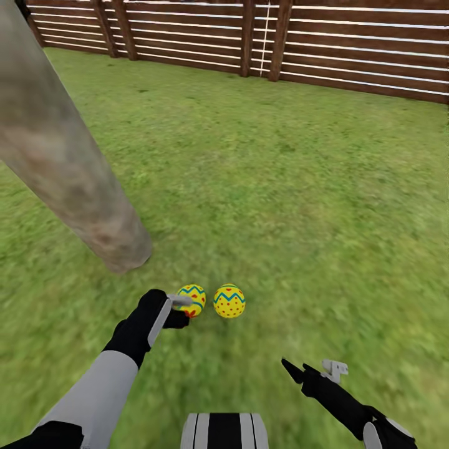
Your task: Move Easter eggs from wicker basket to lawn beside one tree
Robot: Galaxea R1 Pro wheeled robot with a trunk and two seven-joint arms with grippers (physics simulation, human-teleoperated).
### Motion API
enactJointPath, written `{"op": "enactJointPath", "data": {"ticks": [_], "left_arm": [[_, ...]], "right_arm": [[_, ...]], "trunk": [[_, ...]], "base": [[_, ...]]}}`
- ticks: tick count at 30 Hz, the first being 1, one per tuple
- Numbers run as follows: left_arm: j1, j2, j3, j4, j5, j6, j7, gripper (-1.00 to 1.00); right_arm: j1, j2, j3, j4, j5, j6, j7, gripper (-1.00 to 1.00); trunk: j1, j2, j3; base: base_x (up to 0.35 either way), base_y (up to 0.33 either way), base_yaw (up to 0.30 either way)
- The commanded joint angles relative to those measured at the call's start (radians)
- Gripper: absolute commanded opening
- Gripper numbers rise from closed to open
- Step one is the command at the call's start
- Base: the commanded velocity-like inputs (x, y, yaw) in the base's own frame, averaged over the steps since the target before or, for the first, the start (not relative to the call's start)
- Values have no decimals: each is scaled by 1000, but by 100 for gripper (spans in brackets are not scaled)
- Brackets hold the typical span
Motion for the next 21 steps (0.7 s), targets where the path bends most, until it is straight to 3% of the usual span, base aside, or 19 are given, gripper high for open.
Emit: {"op": "enactJointPath", "data": {"ticks": [1,21], "left_arm": [[0,0,4,0,10,3,10,100],[-5,0,16,16,5,3,10,100]], "right_arm": [[-1,1,-3,0,-5,8,3,100],[-1,1,-3,0,-9,8,0,100]], "trunk": [[-1,0,3],[-10,5,81]], "base": [[-6,0,0],[-20,0,0]]}}
